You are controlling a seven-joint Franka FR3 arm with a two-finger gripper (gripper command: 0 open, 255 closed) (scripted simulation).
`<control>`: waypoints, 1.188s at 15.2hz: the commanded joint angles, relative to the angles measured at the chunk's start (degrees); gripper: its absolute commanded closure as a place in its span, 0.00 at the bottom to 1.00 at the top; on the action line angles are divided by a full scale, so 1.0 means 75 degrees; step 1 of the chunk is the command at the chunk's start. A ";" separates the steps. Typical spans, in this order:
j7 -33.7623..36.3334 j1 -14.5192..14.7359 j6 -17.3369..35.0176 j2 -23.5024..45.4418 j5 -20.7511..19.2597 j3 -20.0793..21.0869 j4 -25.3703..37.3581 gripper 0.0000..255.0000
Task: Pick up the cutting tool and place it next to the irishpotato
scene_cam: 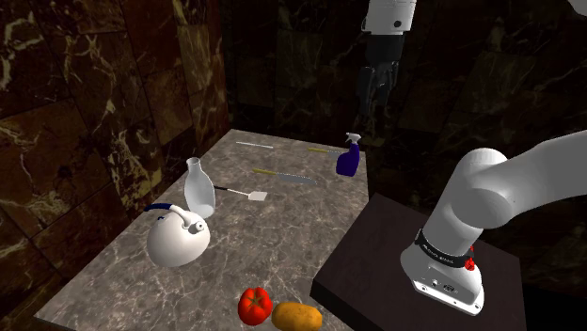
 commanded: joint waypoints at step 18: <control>-0.2431 -0.0141 0.4378 0.2982 -0.0846 -0.1240 -0.1180 0.00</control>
